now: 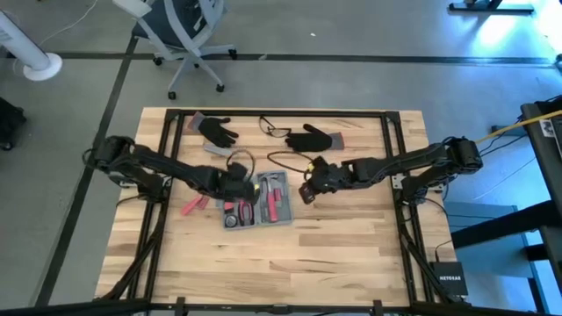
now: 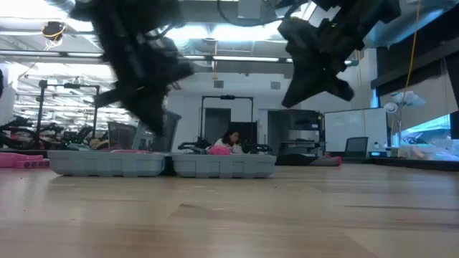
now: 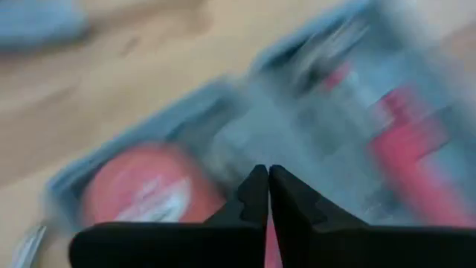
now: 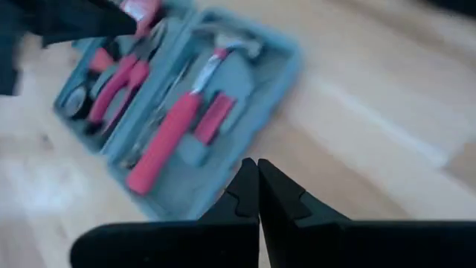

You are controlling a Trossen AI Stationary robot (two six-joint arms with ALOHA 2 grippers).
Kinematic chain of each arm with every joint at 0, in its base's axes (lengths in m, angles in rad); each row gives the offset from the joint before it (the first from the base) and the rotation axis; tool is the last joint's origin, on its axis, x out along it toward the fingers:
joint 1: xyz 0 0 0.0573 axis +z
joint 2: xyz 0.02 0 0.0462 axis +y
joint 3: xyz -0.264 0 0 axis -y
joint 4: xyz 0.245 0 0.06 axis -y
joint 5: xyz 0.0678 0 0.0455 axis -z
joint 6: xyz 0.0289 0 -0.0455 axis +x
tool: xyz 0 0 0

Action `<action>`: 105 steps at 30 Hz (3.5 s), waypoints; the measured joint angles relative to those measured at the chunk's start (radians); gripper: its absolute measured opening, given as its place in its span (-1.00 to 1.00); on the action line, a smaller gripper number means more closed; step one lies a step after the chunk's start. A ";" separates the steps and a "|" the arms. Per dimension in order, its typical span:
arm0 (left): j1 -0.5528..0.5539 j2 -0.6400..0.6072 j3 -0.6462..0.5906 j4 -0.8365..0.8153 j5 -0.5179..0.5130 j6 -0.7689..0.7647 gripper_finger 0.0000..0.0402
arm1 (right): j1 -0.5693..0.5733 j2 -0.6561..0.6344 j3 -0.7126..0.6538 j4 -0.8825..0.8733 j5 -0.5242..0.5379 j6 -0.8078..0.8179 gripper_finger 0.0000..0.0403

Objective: Prefit tool cases
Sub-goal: Put the orange hammer into the gray tool case

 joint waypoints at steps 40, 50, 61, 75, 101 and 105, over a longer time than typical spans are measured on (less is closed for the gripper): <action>-0.116 0.118 -0.191 0.508 -0.028 -0.253 -1.00 | 0.058 0.398 0.237 -0.040 -0.047 0.044 -1.00; -0.123 0.119 -0.191 0.518 -0.037 -0.252 -1.00 | 0.053 0.392 0.238 -0.053 -0.017 0.076 -1.00; -0.123 0.119 -0.192 0.533 -0.035 -0.246 -1.00 | -0.076 0.357 0.239 -0.010 0.004 -0.005 -1.00; -0.124 0.120 -0.191 0.537 -0.046 -0.258 -1.00 | -0.117 0.432 0.246 0.031 -0.039 -0.052 -1.00; -0.124 0.119 -0.192 0.532 -0.084 -0.282 -1.00 | 0.004 0.486 0.296 -0.004 -0.052 -0.039 -1.00; -0.123 0.119 -0.191 0.536 -0.085 -0.282 -1.00 | -0.049 0.385 0.309 -0.073 -0.021 -0.119 -1.00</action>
